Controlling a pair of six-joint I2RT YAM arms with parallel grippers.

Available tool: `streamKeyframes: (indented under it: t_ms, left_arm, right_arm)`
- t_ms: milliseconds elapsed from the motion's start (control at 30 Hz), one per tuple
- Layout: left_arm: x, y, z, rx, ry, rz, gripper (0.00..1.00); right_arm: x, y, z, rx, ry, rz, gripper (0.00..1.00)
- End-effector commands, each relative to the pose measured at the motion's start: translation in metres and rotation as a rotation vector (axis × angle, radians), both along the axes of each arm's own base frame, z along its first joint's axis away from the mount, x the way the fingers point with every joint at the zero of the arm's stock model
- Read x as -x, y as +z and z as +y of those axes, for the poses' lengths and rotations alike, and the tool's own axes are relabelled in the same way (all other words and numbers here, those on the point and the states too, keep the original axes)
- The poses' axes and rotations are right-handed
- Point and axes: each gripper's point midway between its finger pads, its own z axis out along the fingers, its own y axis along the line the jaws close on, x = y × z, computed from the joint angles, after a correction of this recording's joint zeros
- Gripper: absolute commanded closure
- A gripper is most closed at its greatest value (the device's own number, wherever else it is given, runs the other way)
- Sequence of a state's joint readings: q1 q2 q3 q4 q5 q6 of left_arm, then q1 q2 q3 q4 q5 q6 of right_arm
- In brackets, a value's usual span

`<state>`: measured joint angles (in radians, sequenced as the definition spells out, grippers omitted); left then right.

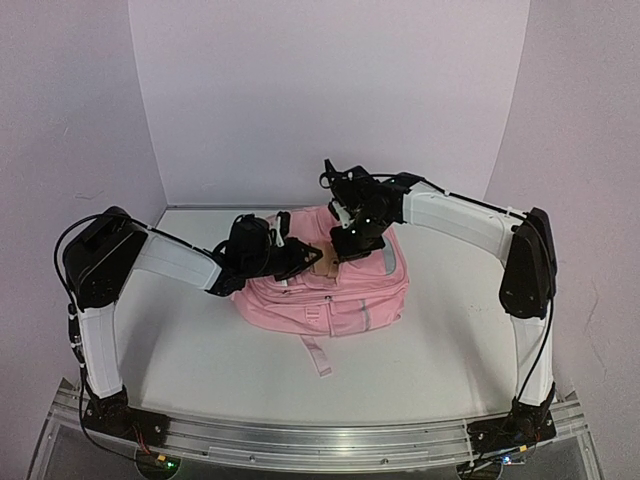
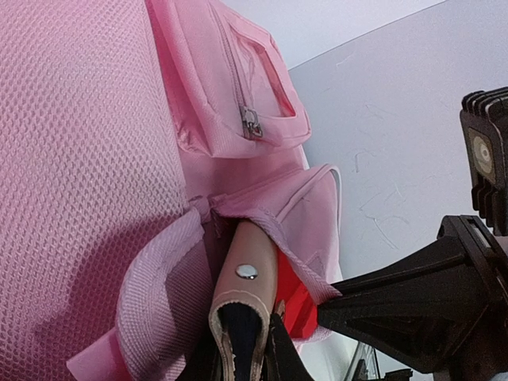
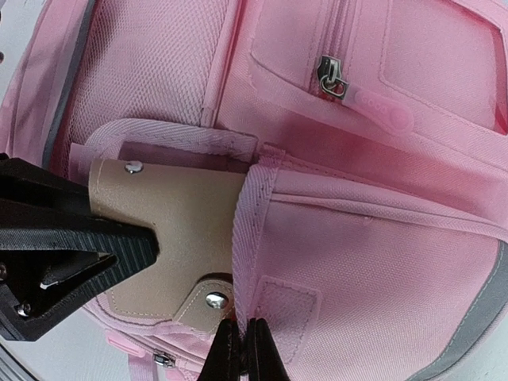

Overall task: Pack the student bag
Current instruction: Place the personal item in the student bag.

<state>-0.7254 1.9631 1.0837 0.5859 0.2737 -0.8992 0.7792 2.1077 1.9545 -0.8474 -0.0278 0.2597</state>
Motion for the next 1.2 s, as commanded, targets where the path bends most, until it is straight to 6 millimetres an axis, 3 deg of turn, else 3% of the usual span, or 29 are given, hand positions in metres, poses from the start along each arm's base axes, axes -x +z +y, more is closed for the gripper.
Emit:
streamKeyframes:
  t_ms: [0,333,467,567,700,800,867,1067,1167]
  left_arm:
    - [-0.050,-0.018,0.036,-0.156,0.201,-0.032,1.00]
    - [-0.065,-0.026,0.030,-0.191,0.221,-0.093,1.00]
    - [-0.049,-0.026,0.004,-0.117,0.170,-0.068,1.00]
    - [-0.032,-0.014,-0.015,0.029,0.138,-0.050,1.00]
    - [-0.021,0.003,-0.016,0.163,0.159,-0.067,1.00]
    - [-0.019,0.005,-0.004,0.233,0.183,-0.057,1.00]
    - [-0.020,0.007,-0.009,0.262,0.154,-0.050,1.00]
    - [-0.009,0.010,-0.022,0.201,0.094,-0.083,1.00]
    - [0.006,0.018,-0.049,-0.038,0.045,-0.225,1.00]
  right_arm:
    - [0.050,0.047,0.041,-0.191,0.172,0.085,1.00]
    - [0.059,0.046,0.050,-0.214,0.220,0.148,1.00]
    - [0.053,0.048,0.054,-0.221,0.216,0.135,1.00]
    - [0.051,0.046,0.058,-0.226,0.214,0.139,1.00]
    - [0.053,0.040,0.061,-0.234,0.209,0.166,1.00]
    - [0.055,0.037,0.060,-0.240,0.204,0.185,1.00]
    - [0.055,0.040,0.060,-0.236,0.205,0.173,1.00]
    - [0.049,0.049,0.062,-0.245,0.208,0.142,1.00]
    - [0.055,0.048,0.066,-0.267,0.220,0.173,1.00]
